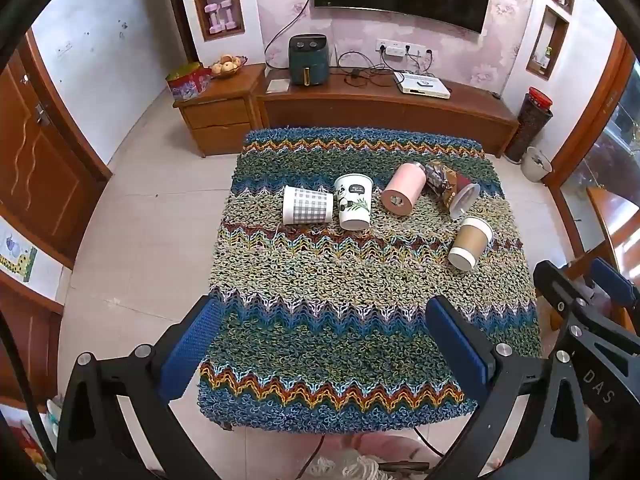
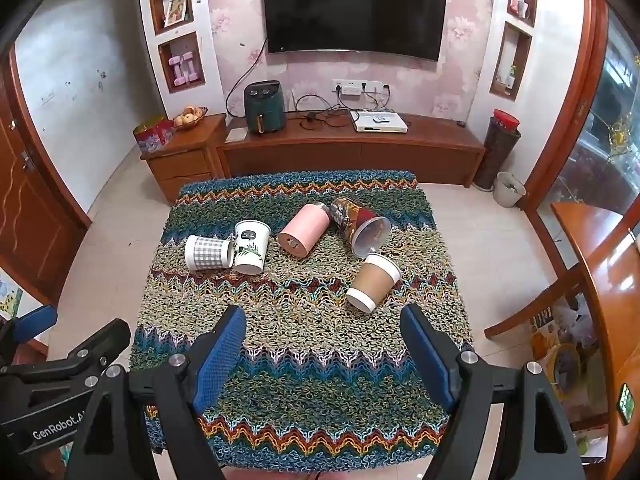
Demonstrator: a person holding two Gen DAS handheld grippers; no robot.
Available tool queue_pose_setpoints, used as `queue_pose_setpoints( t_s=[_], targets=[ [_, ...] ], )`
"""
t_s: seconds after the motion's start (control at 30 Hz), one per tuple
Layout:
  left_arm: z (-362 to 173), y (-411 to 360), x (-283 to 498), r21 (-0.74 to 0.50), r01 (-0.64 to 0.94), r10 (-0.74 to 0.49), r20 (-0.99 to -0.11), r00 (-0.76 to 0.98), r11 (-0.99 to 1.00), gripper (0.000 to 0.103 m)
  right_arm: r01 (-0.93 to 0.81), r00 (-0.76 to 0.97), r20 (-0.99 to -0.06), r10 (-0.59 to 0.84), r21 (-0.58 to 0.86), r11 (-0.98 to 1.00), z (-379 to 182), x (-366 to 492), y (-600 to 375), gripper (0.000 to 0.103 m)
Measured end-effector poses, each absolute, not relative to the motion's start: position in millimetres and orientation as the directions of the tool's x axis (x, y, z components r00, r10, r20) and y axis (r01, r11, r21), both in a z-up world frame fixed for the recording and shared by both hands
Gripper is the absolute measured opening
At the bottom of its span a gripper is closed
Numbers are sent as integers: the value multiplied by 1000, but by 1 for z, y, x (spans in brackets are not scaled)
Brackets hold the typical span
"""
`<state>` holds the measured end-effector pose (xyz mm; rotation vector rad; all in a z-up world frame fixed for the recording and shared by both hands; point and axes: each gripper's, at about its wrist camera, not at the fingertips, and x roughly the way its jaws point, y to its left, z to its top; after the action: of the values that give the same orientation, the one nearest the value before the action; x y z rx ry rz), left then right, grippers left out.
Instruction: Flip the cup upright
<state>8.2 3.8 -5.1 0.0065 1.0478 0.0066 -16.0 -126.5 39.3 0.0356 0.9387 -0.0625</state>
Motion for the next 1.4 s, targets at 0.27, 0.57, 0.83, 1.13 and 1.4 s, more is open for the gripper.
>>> queue_pose_setpoints(
  t_s=[0.27, 0.57, 0.83, 1.13, 1.4],
  targets=[
    [-5, 3, 9, 13, -2, 12, -867, 498, 1000, 102, 69, 589, -807, -37, 5, 998, 40, -14, -123, 80],
    [-3, 3, 9, 13, -2, 13, -868, 497, 1000, 102, 63, 590, -807, -33, 5, 998, 40, -8, -120, 80],
    [-3, 3, 10, 13, -1, 12, -869, 495, 1000, 102, 63, 589, -807, -34, 4, 998, 42, -8, -120, 80],
    [-3, 3, 12, 15, -1, 13, -870, 493, 1000, 102, 75, 593, -804, -51, -8, 997, 43, -8, -121, 80],
    [-3, 2, 12, 14, 0, 13, -869, 495, 1000, 102, 82, 579, -813, -65, -21, 996, 40, -4, -123, 80]
  ],
)
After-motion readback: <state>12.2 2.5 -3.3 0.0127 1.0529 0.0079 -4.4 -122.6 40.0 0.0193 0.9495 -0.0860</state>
